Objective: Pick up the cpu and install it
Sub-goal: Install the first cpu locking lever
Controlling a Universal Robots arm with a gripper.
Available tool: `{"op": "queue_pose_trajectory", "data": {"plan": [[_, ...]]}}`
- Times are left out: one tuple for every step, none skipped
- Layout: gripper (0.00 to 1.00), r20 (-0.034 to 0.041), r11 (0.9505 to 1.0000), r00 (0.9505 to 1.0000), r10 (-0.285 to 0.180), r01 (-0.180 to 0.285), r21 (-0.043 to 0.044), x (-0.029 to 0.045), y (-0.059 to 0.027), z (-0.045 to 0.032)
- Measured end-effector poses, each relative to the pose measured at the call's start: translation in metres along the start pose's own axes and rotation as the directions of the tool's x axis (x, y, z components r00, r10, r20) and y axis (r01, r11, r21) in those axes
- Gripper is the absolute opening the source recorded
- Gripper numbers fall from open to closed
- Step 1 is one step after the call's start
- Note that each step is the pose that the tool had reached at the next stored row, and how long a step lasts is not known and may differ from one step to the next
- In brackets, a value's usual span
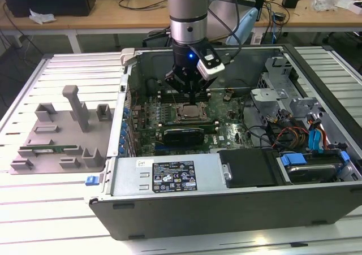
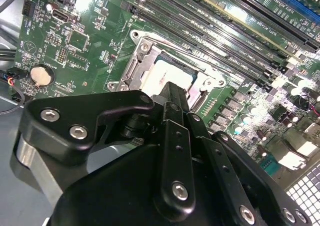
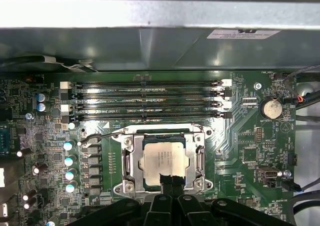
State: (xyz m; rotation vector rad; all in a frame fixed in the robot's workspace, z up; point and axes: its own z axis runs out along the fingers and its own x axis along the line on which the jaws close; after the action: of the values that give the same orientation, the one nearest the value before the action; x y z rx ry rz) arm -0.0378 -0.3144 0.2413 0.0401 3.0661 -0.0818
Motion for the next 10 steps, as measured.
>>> {"op": "queue_pose_trajectory", "data": {"plan": [[0.11, 0.0, 1.0, 1.0, 0.0, 0.0, 0.0, 0.0, 0.0, 0.0], [0.11, 0.0, 1.0, 1.0, 0.0, 0.0, 0.0, 0.0, 0.0, -0.0001], [0.11, 0.0, 1.0, 1.0, 0.0, 0.0, 0.0, 0.0, 0.0, -0.0002], [0.11, 0.0, 1.0, 1.0, 0.0, 0.0, 0.0, 0.0, 0.0, -0.0003], [0.11, 0.0, 1.0, 1.0, 0.0, 0.0, 0.0, 0.0, 0.0, -0.0004], [0.11, 0.0, 1.0, 1.0, 0.0, 0.0, 0.0, 0.0, 0.0, -0.0004], [0.11, 0.0, 1.0, 1.0, 0.0, 0.0, 0.0, 0.0, 0.0, -0.0004], [0.11, 0.0, 1.0, 1.0, 0.0, 0.0, 0.0, 0.0001, 0.0, -0.0005], [0.11, -0.0001, 1.0, 1.0, 0.0, 0.0, 0.0002, 0.001, -0.0001, -0.0006], [0.11, -0.0001, 1.0, 1.0, 0.0, 0.0, 0.0001, 0.0028, -0.0001, -0.0007]]}}
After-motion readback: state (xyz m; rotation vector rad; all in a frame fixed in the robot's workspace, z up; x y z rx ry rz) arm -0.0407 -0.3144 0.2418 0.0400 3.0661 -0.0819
